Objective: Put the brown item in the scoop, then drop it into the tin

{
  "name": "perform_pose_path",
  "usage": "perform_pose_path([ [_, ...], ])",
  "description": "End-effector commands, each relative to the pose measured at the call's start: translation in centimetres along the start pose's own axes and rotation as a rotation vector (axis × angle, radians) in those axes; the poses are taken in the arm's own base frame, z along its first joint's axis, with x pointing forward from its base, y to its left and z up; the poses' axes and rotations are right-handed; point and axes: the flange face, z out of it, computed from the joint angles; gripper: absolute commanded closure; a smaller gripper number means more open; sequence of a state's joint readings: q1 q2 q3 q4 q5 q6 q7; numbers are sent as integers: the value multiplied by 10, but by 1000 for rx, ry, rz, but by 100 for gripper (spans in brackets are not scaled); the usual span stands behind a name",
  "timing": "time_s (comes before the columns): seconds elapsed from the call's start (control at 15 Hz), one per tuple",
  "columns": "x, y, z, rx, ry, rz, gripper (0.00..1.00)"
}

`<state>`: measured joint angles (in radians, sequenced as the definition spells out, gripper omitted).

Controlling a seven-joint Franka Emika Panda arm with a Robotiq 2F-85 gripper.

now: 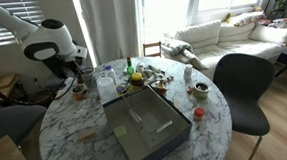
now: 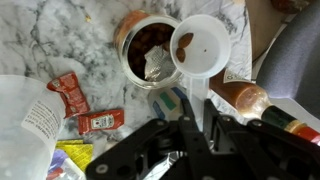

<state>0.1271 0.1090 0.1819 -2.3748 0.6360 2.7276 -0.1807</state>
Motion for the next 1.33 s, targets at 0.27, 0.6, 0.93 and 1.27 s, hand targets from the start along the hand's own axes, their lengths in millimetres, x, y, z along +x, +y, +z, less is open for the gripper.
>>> perform_pose_path([
  [0.27,5,0,8,109,70,-63,96],
  [0.6,13,3,14,196,161,-184,96],
  [0.93,13,1,8,203,152,-183,84],
  [1.27,13,1,8,203,151,-183,96],
])
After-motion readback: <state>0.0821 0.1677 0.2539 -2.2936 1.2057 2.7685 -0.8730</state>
